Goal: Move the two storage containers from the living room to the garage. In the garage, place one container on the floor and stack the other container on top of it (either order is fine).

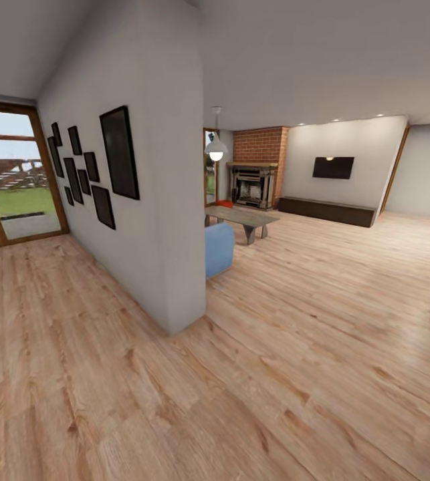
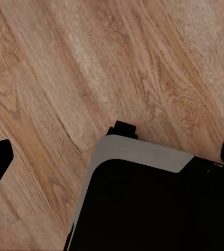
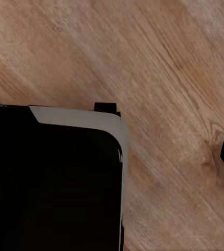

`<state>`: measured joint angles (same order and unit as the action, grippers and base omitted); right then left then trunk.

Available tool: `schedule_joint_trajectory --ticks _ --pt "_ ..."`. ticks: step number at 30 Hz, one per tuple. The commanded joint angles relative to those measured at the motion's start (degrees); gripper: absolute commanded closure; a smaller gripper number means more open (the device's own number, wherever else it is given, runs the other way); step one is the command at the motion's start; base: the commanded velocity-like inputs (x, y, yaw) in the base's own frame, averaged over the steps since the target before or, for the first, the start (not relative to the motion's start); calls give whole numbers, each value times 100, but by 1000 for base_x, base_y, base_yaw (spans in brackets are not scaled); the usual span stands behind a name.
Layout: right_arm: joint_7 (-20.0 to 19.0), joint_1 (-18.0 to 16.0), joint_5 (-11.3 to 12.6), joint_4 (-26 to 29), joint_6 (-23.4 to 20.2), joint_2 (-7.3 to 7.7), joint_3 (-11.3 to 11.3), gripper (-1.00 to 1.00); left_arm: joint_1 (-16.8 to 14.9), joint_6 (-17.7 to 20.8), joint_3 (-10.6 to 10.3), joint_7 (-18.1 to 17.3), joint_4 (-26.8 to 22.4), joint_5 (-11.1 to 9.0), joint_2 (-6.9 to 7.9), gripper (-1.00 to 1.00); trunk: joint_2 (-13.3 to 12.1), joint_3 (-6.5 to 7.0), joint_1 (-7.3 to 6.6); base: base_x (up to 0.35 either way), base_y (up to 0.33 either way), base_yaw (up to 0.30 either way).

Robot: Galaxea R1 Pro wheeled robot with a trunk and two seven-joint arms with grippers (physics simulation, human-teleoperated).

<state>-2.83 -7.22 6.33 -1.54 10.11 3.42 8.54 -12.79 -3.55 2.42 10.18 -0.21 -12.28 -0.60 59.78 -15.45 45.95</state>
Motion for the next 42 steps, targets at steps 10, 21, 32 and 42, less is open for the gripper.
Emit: schedule_joint_trajectory --ticks 10,21,32,42 --pt "-27 -8 61 -19 32 1 42 -100 -4 -23 22 10 4 -20 -4 -100 4 -7 4 323 0 0" --pt "-28 -8 61 -18 35 1 42 -100 -4 -15 22 10 4 -20 -1 -100 4 -7 4 323 0 0" --pt "-28 -8 61 -17 34 1 42 -100 -4 -15 22 10 4 -20 -10 -100 4 -7 4 323 0 0" --pt "-38 -8 117 -17 36 -25 -40 -100 -4 -23 22 10 4 -20 -11 -100 4 -7 4 323 0 -30"
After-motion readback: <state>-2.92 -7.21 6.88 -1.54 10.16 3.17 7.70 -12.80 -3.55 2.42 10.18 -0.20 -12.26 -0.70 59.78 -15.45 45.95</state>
